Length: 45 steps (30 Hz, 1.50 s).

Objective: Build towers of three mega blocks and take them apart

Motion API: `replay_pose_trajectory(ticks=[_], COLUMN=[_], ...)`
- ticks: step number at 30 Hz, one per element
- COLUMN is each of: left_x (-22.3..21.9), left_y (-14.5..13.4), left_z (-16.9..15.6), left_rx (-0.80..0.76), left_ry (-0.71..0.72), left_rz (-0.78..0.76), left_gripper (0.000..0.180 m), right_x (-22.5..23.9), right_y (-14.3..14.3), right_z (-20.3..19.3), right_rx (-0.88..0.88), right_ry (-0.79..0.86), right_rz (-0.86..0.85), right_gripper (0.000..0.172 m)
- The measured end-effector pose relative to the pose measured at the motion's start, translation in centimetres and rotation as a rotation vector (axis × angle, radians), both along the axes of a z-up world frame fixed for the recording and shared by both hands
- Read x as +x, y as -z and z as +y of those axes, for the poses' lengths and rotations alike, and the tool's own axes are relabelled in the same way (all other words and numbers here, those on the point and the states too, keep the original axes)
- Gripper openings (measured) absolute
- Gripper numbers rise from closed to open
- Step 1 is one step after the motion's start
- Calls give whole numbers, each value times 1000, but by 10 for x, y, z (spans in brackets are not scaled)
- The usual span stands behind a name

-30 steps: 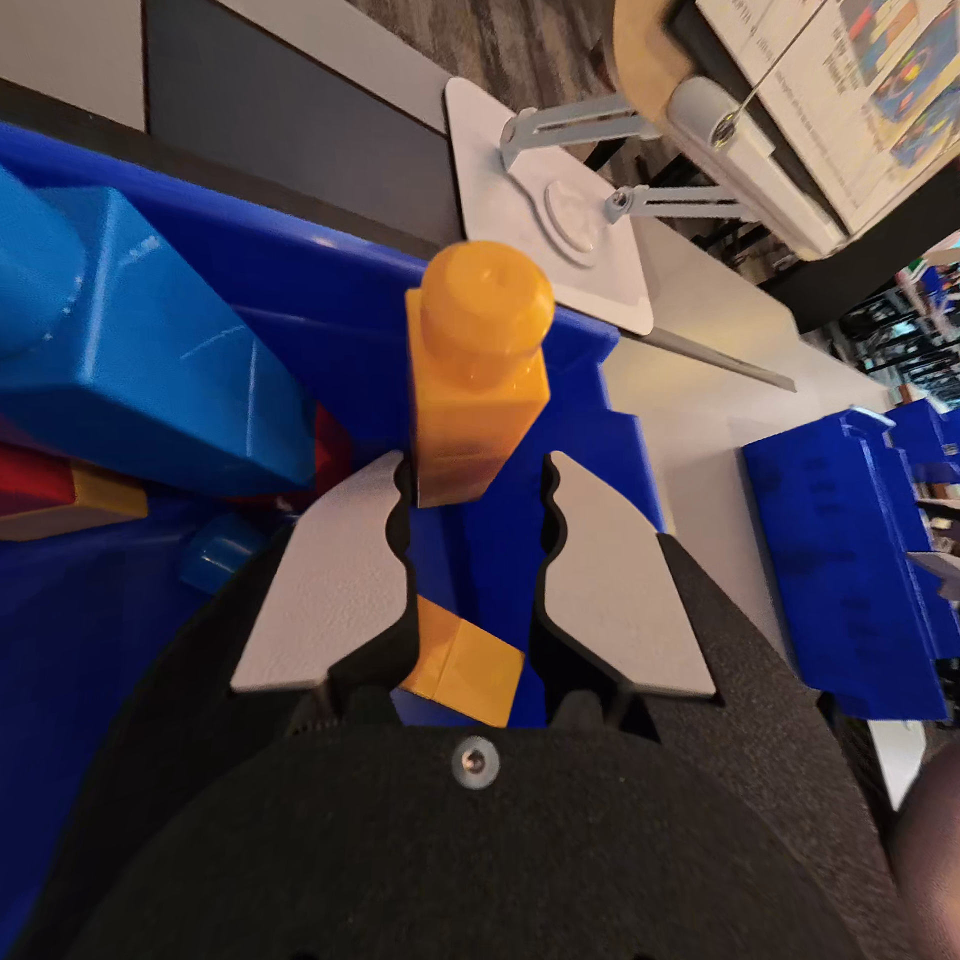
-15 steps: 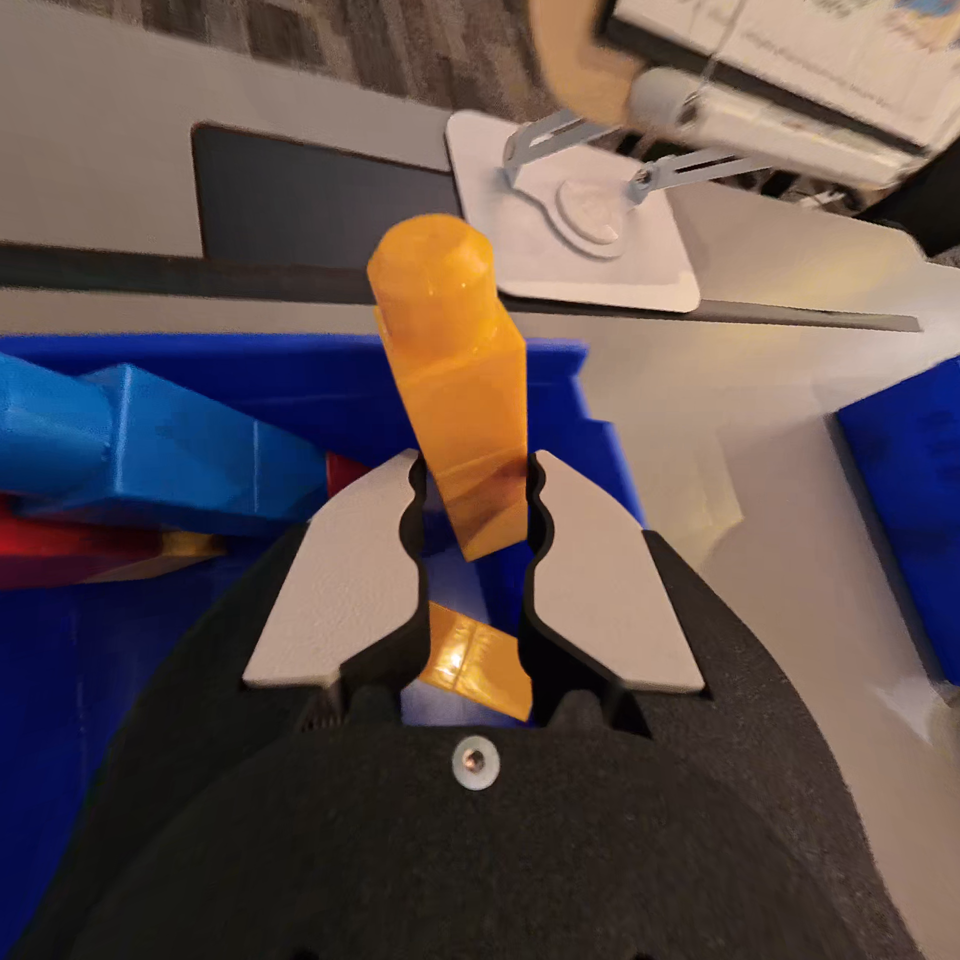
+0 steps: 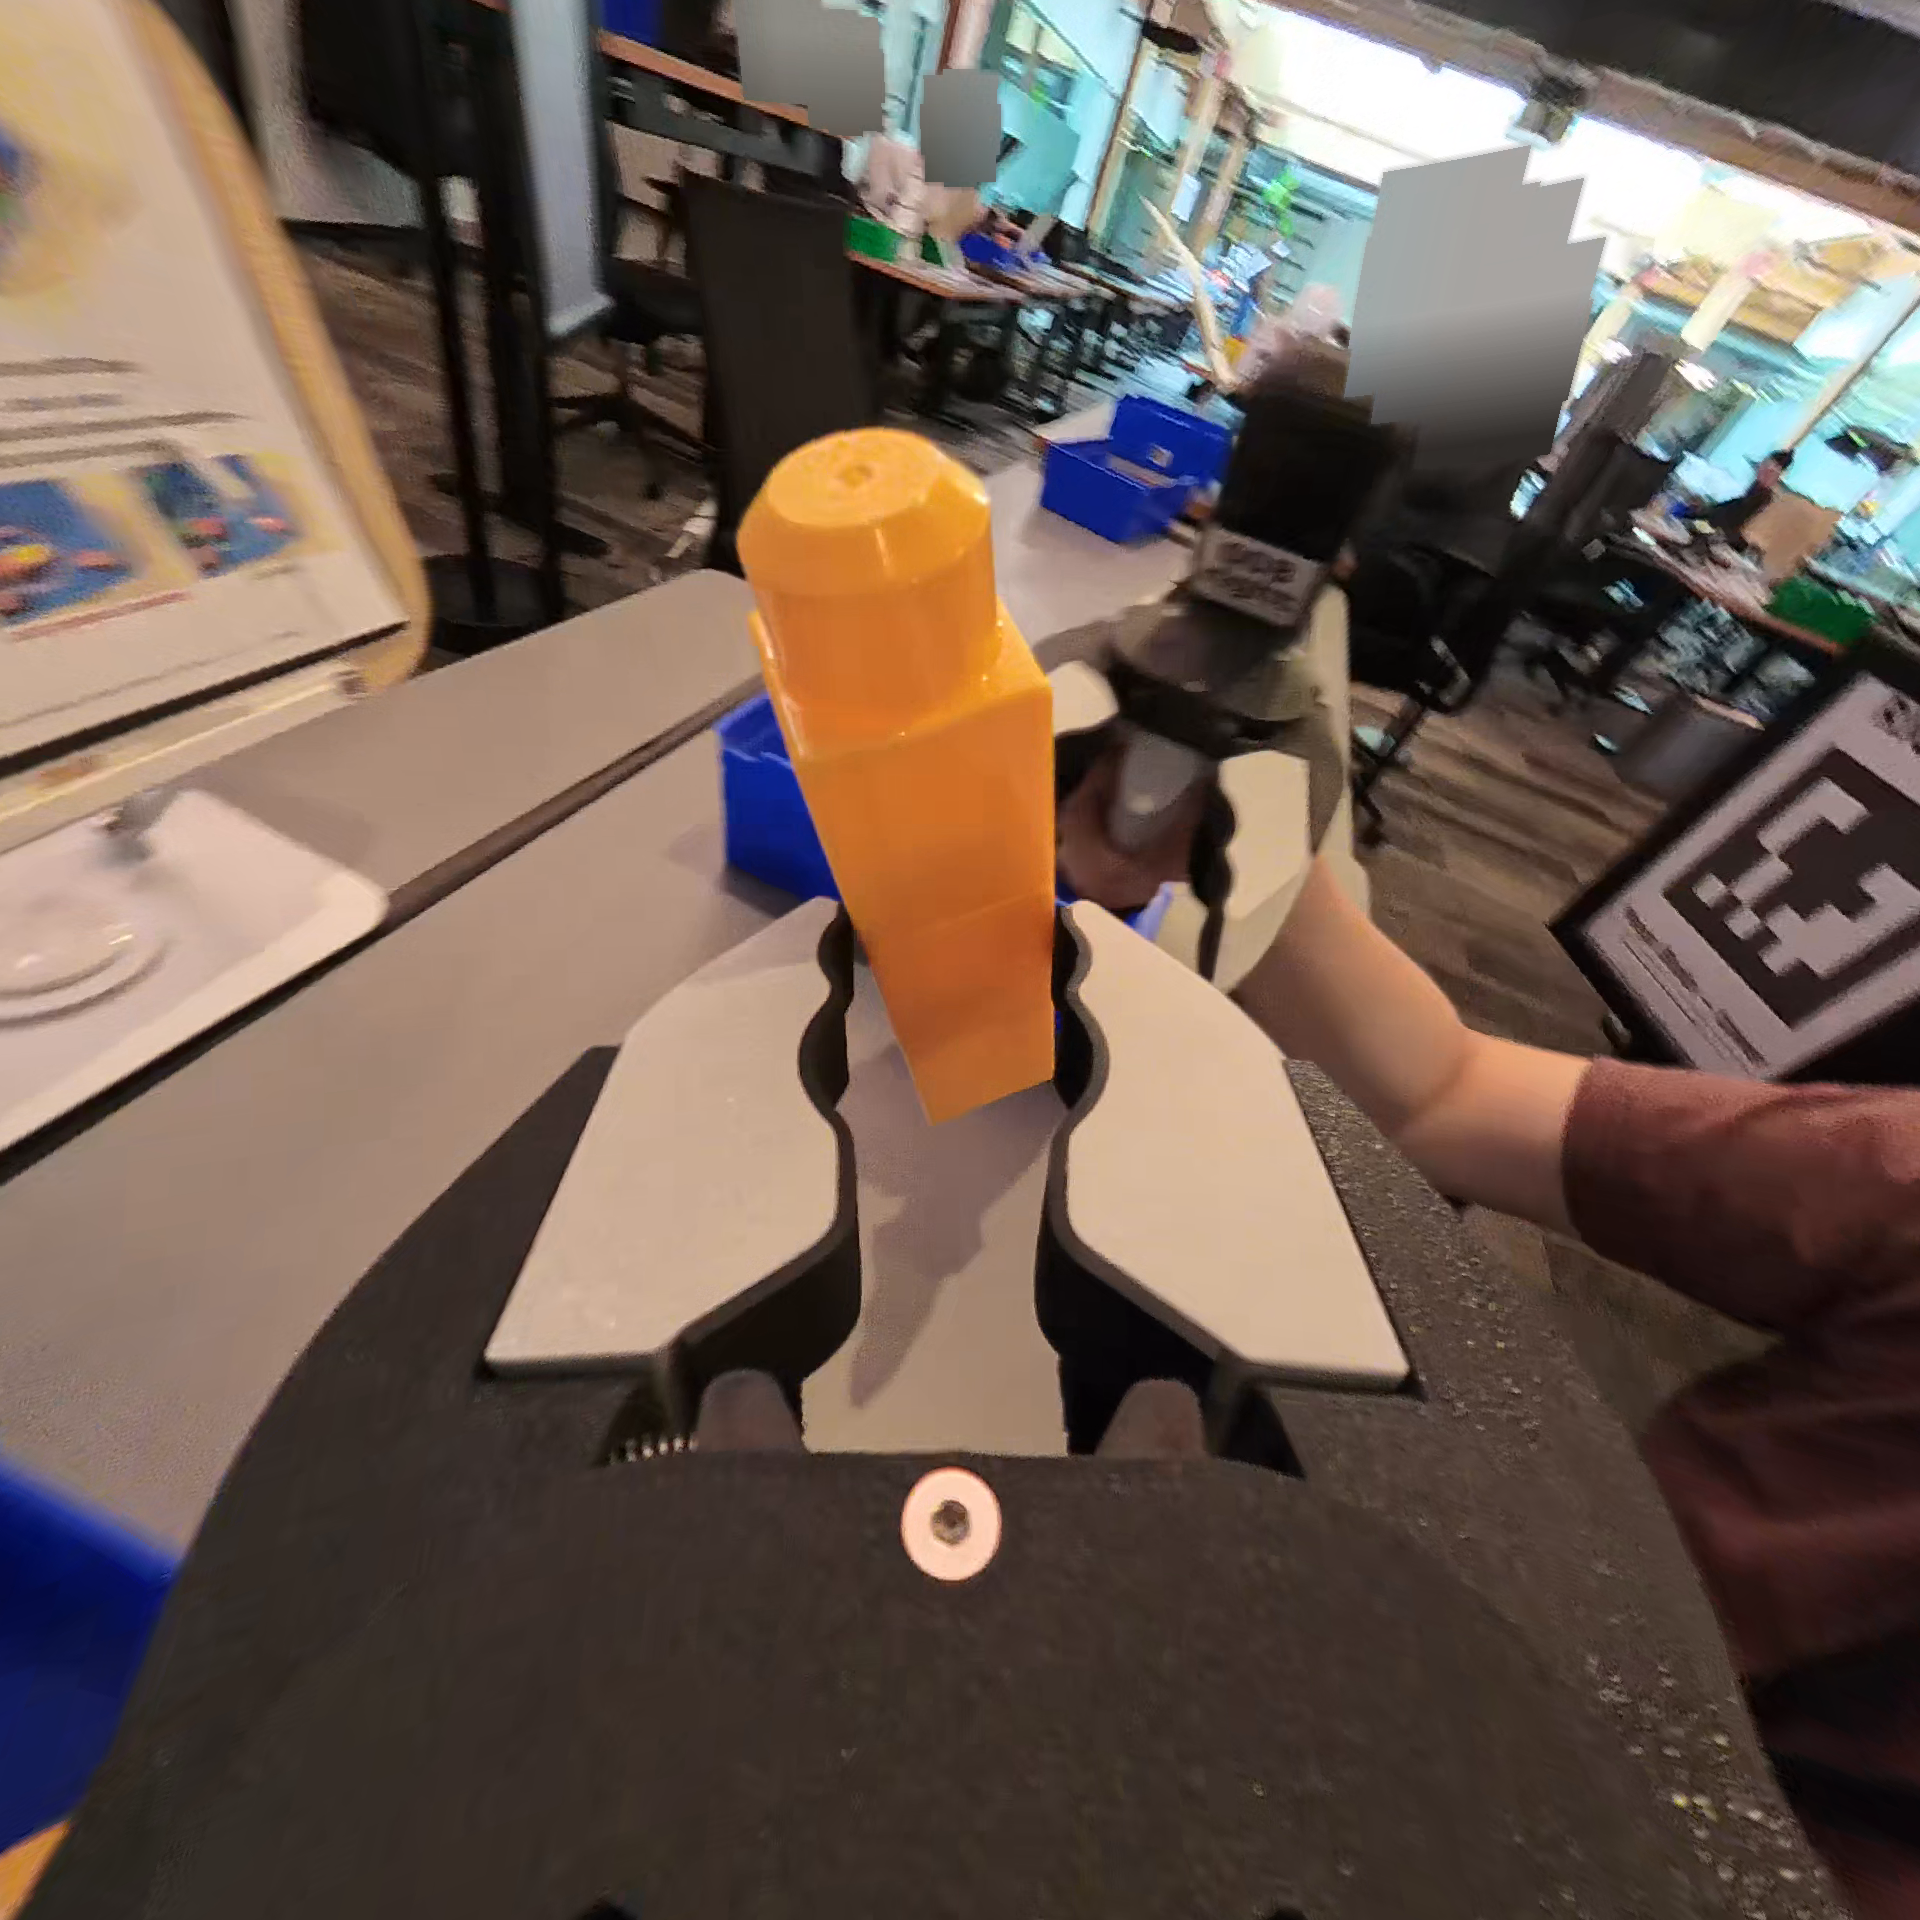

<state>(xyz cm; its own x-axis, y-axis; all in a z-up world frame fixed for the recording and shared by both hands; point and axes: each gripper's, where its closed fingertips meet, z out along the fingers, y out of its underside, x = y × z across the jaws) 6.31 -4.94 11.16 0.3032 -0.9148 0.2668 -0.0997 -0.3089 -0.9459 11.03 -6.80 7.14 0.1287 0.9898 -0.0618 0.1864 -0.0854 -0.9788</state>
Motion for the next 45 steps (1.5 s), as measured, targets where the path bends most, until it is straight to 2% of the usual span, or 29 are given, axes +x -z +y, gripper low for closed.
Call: replay_pose_trajectory(ticks=[3,4,5,9,10,11,12,16,18,21,24,27,29,31,33,34,36,38,40,42,44,45], left_x=[25,29,32,39,44,48,52,55,50,28,2,-2,2,10,20,24,34,43,50,56,62,65], left_y=[5,5,6,8,11,15,21,34,29,-10,-18,-19,-16,-6,8,15,29,42,56,64,68,69], left_z=[-22,-25,-28,-25,-24,-24,-22,-14,-10,-5,-2,-12,-17,-20,-21,-21,-20,-21,-21,-22,-28,-31], left_rx=[13,24,34,10,-6,-20,-29,-2,25,25,68,78,67,63,63,60,49,26,10,1,-18,-27], left_ry=[94,105,118,107,108,119,126,100,76,52,18,62,81,95,107,112,124,147,162,181,219,237], left_rz=[23,27,28,-24,-44,-46,-28,37,23,-188,-154,-117,-90,-31,37,72,120,159,204,226,227,226], left_gripper=[37,37,37,39,51,53,46,40,39,38,39,39,39,39,39,39,39,39,39,39,39,39], right_x=[-25,-27,-28,-30,-30,-31,-31,-28,-24,-21,-19,36,118,217,289,310,336,351,353,329,272,230], right_y=[10,14,16,21,24,27,31,42,38,71,63,37,43,71,108,125,150,158,150,121,67,35], right_z=[-10,-13,-20,-19,-18,-18,-17,-9,-8,-5,-9,16,44,60,57,53,54,65,73,82,91,86], right_rx=[-123,-158,-185,-255,-240,-220,-207,-211,-232,-131,-146,-90,-68,-147,-363,-450,-510,-512,-508,-406,-196,-99], right_ry=[-82,-121,-188,-227,-216,-211,-205,-158,-155,-94,-102,89,368,654,836,866,898,979,1035,1012,894,782], right_rz=[47,54,64,101,82,64,35,-22,0,-236,-246,-284,-437,-630,-735,-769,-816,-813,-783,-693,-500,-358], right_gripper=[87,75,48,45,45,45,45,45,44,44,44,45,45,45,45,45,46,52,62,66,66,66])
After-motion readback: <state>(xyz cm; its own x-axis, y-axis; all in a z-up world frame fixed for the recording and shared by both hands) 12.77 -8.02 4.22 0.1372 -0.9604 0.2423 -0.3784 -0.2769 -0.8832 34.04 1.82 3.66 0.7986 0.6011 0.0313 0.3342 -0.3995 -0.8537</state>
